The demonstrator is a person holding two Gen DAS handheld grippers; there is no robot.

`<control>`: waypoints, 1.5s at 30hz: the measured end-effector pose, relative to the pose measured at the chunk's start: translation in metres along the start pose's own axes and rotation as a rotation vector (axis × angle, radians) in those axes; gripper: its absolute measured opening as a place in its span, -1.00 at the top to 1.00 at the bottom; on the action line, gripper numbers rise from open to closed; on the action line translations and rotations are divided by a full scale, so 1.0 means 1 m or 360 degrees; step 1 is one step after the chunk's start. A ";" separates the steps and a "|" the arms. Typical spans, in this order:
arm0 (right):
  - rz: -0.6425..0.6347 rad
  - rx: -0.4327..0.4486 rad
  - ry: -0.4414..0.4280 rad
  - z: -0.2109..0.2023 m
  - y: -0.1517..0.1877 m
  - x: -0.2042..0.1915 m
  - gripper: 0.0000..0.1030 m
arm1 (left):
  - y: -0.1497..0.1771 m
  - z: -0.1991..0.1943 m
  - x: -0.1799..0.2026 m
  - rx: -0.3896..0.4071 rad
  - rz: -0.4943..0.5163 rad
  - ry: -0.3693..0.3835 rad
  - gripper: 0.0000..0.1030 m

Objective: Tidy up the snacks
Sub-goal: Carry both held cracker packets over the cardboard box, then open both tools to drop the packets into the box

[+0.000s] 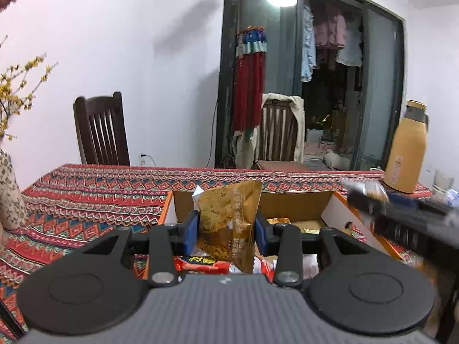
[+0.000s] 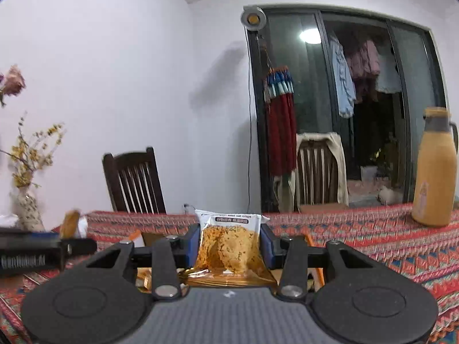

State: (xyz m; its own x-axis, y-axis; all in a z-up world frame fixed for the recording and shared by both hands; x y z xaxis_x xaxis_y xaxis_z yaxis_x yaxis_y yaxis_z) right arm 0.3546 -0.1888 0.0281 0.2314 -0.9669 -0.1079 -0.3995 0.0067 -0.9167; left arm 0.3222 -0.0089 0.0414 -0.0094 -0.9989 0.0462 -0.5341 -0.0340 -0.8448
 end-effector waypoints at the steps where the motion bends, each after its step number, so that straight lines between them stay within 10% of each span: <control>1: -0.0018 -0.0024 0.0009 0.005 0.004 0.001 0.19 | 0.000 0.007 0.000 -0.0012 -0.0004 -0.0009 0.22; 16: -0.0048 -0.0220 0.0045 0.042 0.025 0.001 0.11 | 0.012 0.055 -0.016 -0.0100 -0.0067 -0.0076 0.11; 18: -0.0047 -0.0222 0.0051 0.041 0.026 0.001 -0.05 | 0.011 0.050 -0.019 -0.0065 -0.0085 -0.0073 -0.28; 21: -0.0024 -0.0214 0.0030 0.036 0.025 0.003 -0.78 | 0.007 0.038 -0.023 0.0026 -0.0126 -0.0125 -1.00; 45: -0.0025 -0.0114 0.0021 0.002 0.015 -0.008 -1.00 | 0.026 -0.030 -0.044 0.0020 -0.0195 -0.0260 -1.00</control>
State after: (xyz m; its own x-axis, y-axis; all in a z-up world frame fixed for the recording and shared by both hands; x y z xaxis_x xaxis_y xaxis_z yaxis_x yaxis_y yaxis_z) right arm 0.3487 -0.1807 0.0138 0.2264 -0.9700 -0.0880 -0.4585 -0.0264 -0.8883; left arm 0.2834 0.0356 0.0333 0.1929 -0.9792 0.0628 -0.5121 -0.1550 -0.8448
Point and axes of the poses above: each gripper's, at about its wrist camera, not at the fingertips, and z roughly the way its jaws point, x to its right, y to its underside, the point moved 5 cm from there along z, roughly the way its jaws point, and after that the axes turned 10 degrees about -x, right-handed, at the moved point
